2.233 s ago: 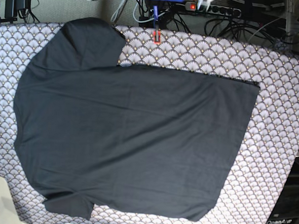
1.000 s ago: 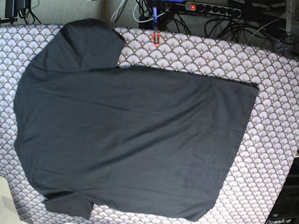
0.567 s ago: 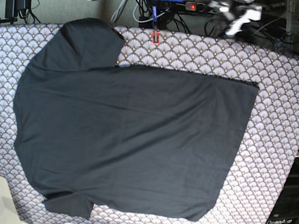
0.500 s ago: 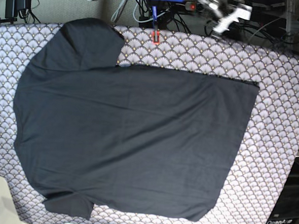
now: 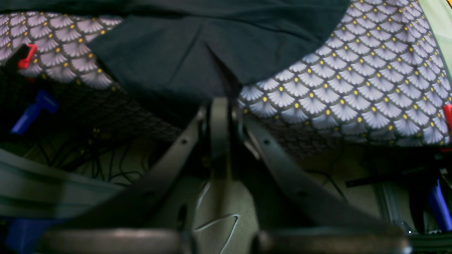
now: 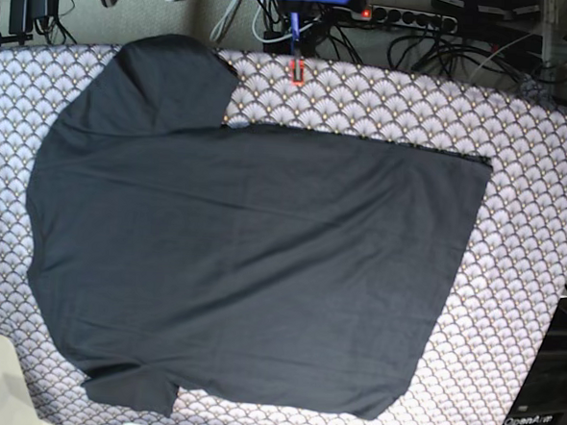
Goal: Fold the T-shirt properly
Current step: 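Move both grippers down toward the shirt's shoulder corners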
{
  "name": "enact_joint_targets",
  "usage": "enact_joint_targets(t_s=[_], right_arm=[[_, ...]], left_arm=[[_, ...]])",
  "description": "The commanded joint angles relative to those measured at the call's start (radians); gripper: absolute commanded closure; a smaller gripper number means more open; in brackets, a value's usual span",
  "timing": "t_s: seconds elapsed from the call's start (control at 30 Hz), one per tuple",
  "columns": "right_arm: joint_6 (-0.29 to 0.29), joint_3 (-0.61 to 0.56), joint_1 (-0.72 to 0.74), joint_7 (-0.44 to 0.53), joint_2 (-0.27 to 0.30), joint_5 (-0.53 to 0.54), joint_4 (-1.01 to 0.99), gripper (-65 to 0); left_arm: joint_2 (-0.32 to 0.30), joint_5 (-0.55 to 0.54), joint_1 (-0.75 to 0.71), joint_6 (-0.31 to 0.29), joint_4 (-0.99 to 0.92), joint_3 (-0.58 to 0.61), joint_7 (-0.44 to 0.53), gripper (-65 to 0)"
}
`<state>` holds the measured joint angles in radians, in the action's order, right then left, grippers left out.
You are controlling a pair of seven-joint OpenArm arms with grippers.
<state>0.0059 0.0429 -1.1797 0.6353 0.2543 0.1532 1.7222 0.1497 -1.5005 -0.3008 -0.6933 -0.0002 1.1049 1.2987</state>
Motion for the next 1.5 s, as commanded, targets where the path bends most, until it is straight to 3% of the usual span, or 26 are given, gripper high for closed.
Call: enact_joint_targets(t_s=[0.0,0.43,0.67,0.83,1.0,1.17,1.33,1.47], right_arm=[[-0.002,0.002,-0.006,0.027,0.006,0.001,0.014,0.0],[-0.002,0.016,0.007,0.025,0.006,0.001,0.009,0.0],[-0.002,0.018,0.031,0.016,0.004,0.001,0.009,0.0],[-0.002,0.018,0.056,-0.073,0.003,0.001,0.012,0.0],[-0.002,0.018,0.071,-0.101,0.001,0.001,0.012,0.0],[-0.002,0.018,0.073,-0.107,0.003,0.001,0.012,0.0],[-0.002,0.018,0.073,-0.107,0.003,0.001,0.012,0.0],[-0.002,0.018,0.073,-0.107,0.001,0.001,0.012,0.0]], left_arm=[[0.007,0.017,-0.028,-0.005,0.000,0.014,0.012,0.0],[-0.161,0.017,-0.088,-0.005,0.000,0.033,-0.193,0.0],[-0.213,0.017,-0.111,-0.005,0.000,0.073,-0.230,0.0],[-0.266,0.017,-0.108,-0.005,0.000,0.093,-0.376,0.0],[-0.333,0.017,-0.091,-0.005,0.000,0.148,-0.523,0.0],[-0.345,0.017,-0.053,-0.005,0.000,0.149,-0.549,0.0],[-0.344,0.017,-0.015,-0.005,0.000,0.159,-0.647,0.0],[-0.378,0.017,0.008,-0.005,0.000,0.152,-0.677,0.0]])
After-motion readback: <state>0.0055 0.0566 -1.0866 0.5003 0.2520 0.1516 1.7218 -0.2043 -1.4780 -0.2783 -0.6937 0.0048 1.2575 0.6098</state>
